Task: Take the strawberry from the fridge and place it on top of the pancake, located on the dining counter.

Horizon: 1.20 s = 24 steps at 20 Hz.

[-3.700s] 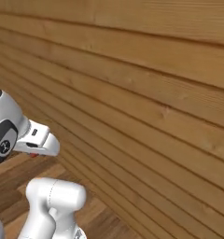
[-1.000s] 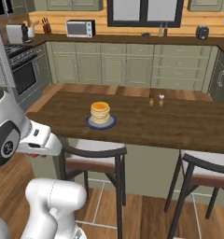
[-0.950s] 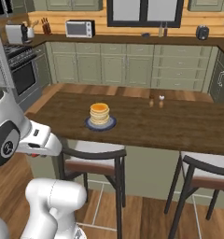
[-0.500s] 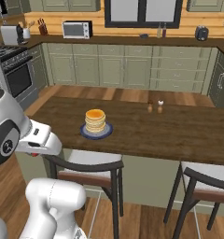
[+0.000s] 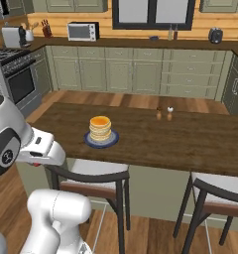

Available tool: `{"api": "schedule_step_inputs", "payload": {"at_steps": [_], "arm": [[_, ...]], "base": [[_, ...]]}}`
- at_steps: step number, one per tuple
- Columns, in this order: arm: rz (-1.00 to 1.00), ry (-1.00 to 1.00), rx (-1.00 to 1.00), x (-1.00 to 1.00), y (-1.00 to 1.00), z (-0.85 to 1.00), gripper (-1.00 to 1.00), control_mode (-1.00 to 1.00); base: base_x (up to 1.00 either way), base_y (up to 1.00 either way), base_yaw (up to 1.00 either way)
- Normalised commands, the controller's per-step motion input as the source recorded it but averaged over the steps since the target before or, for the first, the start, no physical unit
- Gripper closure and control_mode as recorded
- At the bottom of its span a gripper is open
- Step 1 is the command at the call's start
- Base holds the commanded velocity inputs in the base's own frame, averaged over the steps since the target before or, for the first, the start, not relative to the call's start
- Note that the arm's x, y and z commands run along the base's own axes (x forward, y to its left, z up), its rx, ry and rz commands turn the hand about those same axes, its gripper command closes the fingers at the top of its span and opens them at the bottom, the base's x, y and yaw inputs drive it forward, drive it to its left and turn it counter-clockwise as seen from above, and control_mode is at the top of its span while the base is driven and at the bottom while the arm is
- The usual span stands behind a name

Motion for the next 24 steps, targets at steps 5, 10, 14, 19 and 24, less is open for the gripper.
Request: {"api": "schedule_step_inputs", "payload": {"at_steps": [5, 10, 14, 19, 24], "arm": [[0.00, 0.00, 0.00, 0.00, 0.00, 0.00, 1.00, 1.00], [0.00, 0.00, 0.00, 0.00, 0.00, 0.00, 1.00, 1.00], [0.00, -0.03, 0.00, 0.67, 0.00, 0.04, 1.00, -1.00], [0.00, -0.08, 0.00, 1.00, -0.01, 0.15, 1.00, -1.00], [0.00, -0.16, 0.01, 1.00, -0.04, 0.10, 1.00, -1.00]], "base": [[0.00, 0.00, 0.00], [0.01, 0.00, 0.00], [0.00, 0.00, 0.00], [0.00, 0.00, 0.00], [0.00, 0.00, 0.00]]}}
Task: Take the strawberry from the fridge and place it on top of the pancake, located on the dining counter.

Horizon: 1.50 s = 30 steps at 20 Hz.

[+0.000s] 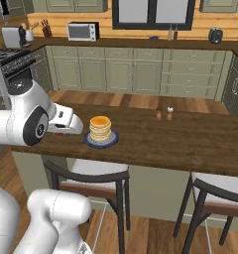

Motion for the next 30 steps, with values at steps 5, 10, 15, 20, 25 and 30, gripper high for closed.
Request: {"api": "schedule_step_inputs", "payload": {"at_steps": [5, 10, 15, 20, 25, 30], "arm": [[0.04, -0.01, 0.14, 1.00, -0.20, 0.00, 1.00, -1.00], [0.01, 0.00, 0.06, 1.00, -0.05, 0.00, 1.00, -1.00], [0.00, 0.00, 0.00, 1.00, 0.00, -0.06, 1.00, -1.00], [0.08, 0.01, 0.00, 0.98, 0.00, -0.50, 1.00, -1.00], [0.31, 0.00, -0.06, 0.74, -0.01, -0.48, 1.00, -1.00], [0.40, 0.01, -0.11, 0.34, 0.00, -0.23, 1.00, -1.00]], "base": [[0.00, 0.00, 0.00], [0.00, 0.00, 0.00], [0.00, 0.00, 0.00], [0.00, 0.00, 0.00], [0.00, 0.00, 0.00], [0.00, 0.00, 0.00]]}}
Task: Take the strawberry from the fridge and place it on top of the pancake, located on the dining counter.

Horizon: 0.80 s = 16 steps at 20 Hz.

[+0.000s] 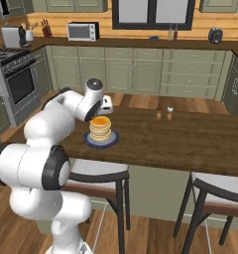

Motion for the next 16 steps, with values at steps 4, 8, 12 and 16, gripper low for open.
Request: {"api": "schedule_step_inputs", "payload": {"at_steps": [4, 8, 12, 16], "arm": [[0.14, 0.04, -0.11, 0.25, 0.00, 0.00, 1.00, -1.00], [0.10, 0.02, -0.04, 0.52, 0.00, -0.08, 1.00, -1.00], [0.05, 0.05, -0.05, 0.57, 0.00, -0.26, 1.00, -1.00], [0.00, 0.13, -0.03, 0.22, 0.00, -0.45, 1.00, -1.00]], "base": [[0.00, 0.00, 0.00], [0.00, 0.00, 0.00], [0.00, 0.00, 0.00], [0.00, 0.00, 0.00]]}}
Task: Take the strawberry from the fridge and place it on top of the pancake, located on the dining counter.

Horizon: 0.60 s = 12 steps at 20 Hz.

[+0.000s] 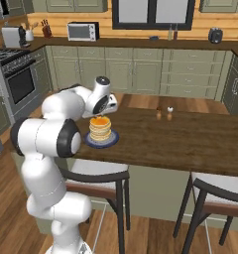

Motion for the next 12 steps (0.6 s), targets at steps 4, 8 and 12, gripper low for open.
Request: {"api": "schedule_step_inputs", "payload": {"at_steps": [4, 8, 12], "arm": [[0.00, 0.07, -0.02, 0.29, 0.02, -0.46, 1.00, -1.00], [0.00, 0.01, -0.01, 0.22, 0.01, -0.17, 1.00, -1.00], [0.00, 0.00, -0.01, 0.12, 0.00, -0.06, 1.00, -1.00]], "base": [[0.00, 0.00, 0.00], [0.00, 0.00, 0.00], [0.00, 0.00, 0.00]]}}
